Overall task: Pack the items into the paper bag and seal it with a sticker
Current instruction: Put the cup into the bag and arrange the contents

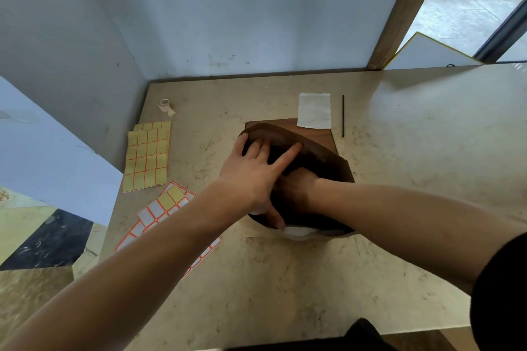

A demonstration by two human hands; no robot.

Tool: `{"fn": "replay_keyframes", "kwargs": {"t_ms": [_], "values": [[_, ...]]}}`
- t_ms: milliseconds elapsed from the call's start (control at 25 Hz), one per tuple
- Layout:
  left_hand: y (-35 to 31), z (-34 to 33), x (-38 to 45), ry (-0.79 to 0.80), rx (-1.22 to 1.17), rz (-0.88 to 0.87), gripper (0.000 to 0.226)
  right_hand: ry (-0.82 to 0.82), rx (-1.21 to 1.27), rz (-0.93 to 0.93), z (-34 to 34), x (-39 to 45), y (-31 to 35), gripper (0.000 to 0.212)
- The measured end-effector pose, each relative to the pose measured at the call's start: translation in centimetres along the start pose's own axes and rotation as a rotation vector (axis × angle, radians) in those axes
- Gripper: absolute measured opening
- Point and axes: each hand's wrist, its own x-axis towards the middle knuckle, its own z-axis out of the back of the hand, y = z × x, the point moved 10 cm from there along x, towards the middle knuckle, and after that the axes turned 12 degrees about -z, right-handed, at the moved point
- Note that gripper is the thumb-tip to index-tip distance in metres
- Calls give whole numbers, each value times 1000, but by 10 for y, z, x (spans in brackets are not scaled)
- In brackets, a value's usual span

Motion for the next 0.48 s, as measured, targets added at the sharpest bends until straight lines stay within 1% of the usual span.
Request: {"fn": "replay_keyframes", "kwargs": {"t_ms": [120,280,480], "values": [[0,-1,-1,2,7,-9,141,-19,38,1,0,-2,1,93],[1,-2,-2,-15,13,-16,140,-31,13,-16,-2,2,3,93],[1,-3,-2,-10,9,-22,140,-35,39,-3,-6,2,0,90]]}}
